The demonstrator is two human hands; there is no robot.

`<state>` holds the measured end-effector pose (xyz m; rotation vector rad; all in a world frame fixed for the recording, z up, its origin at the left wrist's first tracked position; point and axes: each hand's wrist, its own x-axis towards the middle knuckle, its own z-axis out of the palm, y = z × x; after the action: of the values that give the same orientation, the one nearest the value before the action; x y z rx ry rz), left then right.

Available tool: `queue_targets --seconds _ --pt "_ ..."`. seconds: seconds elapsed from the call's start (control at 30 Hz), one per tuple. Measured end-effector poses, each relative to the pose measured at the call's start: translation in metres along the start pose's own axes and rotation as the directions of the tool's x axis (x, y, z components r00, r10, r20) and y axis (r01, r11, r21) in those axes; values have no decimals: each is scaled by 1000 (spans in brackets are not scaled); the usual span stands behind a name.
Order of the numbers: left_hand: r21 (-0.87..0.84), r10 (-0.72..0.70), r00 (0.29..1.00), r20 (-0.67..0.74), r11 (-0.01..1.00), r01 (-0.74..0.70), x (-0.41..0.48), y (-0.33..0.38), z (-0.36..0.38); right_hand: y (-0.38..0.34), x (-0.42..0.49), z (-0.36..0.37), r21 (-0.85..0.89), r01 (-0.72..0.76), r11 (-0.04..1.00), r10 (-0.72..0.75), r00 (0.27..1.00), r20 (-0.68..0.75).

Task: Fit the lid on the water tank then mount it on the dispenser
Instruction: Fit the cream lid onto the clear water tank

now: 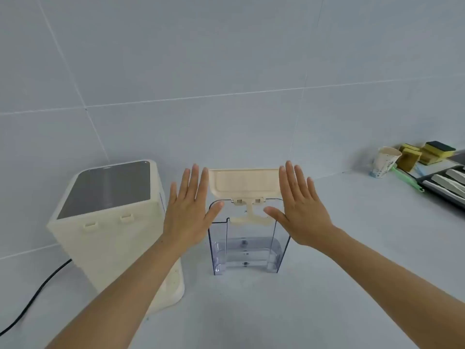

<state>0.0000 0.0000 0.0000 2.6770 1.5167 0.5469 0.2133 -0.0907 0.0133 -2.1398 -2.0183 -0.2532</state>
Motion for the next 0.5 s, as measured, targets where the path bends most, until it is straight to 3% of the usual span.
queue_targets --seconds 0.17,0.3,0.4,0.5 --pt "-291 -183 955 235 924 249 4 4 7 3 6 9 124 -68 990 62 997 51" --pt "-575 -249 888 385 688 442 16 14 -1 2 15 10 271 -188 944 150 977 152" --pt "-633 -269 843 465 565 529 25 18 -5 3 24 13 384 -267 884 205 959 194" --pt "-637 -304 808 505 500 587 38 17 -4 4 34 10 568 -375 732 282 927 248"
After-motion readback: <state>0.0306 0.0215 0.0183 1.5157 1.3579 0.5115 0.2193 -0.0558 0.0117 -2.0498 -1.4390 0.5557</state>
